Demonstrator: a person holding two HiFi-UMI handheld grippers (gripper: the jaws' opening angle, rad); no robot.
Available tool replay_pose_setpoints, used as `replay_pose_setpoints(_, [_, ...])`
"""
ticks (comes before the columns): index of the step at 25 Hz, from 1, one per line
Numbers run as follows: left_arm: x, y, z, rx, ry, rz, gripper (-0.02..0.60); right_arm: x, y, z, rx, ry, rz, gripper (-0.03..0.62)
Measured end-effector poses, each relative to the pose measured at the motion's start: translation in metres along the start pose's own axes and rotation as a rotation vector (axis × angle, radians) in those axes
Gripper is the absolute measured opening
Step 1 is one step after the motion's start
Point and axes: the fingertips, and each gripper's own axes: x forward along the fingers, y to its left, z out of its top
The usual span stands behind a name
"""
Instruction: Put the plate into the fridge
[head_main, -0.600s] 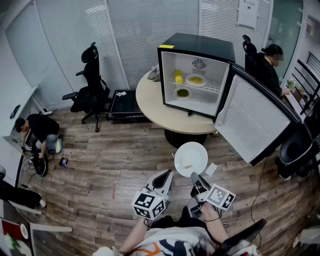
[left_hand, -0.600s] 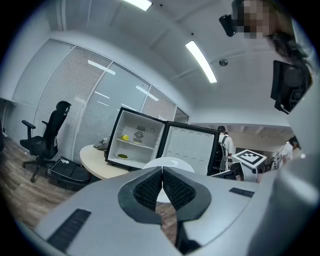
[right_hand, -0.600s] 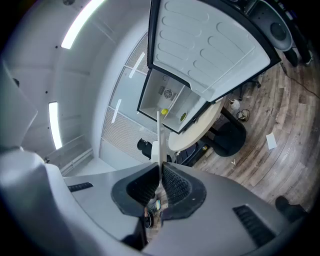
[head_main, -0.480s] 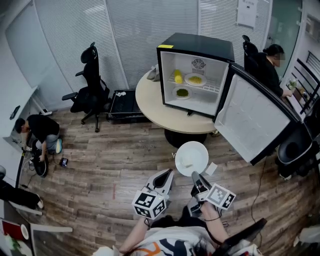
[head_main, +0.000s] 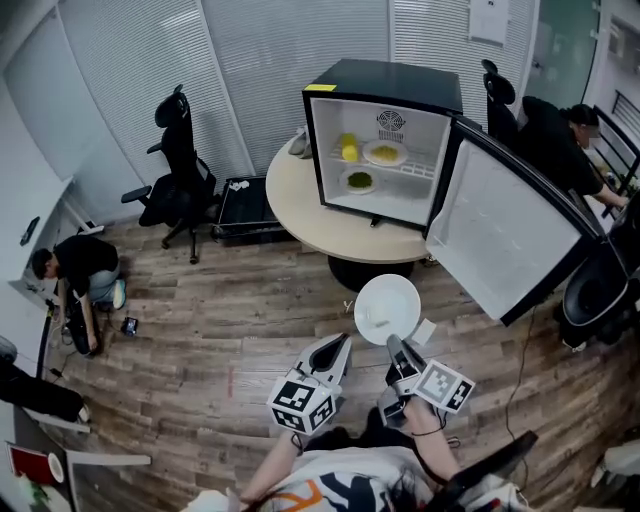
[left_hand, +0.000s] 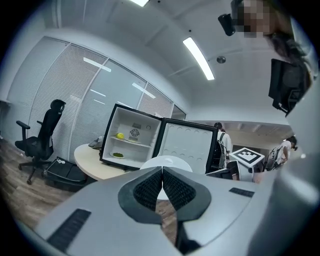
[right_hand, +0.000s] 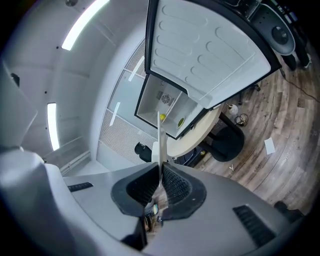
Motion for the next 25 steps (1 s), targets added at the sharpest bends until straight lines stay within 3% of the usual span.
replay_pose_setpoints(25, [0.095,-0.004,0.000,-0.006,0.009,0.052,0.012,0.038,-0.054,0.077,-0.027,0.050,-0.019,0.026])
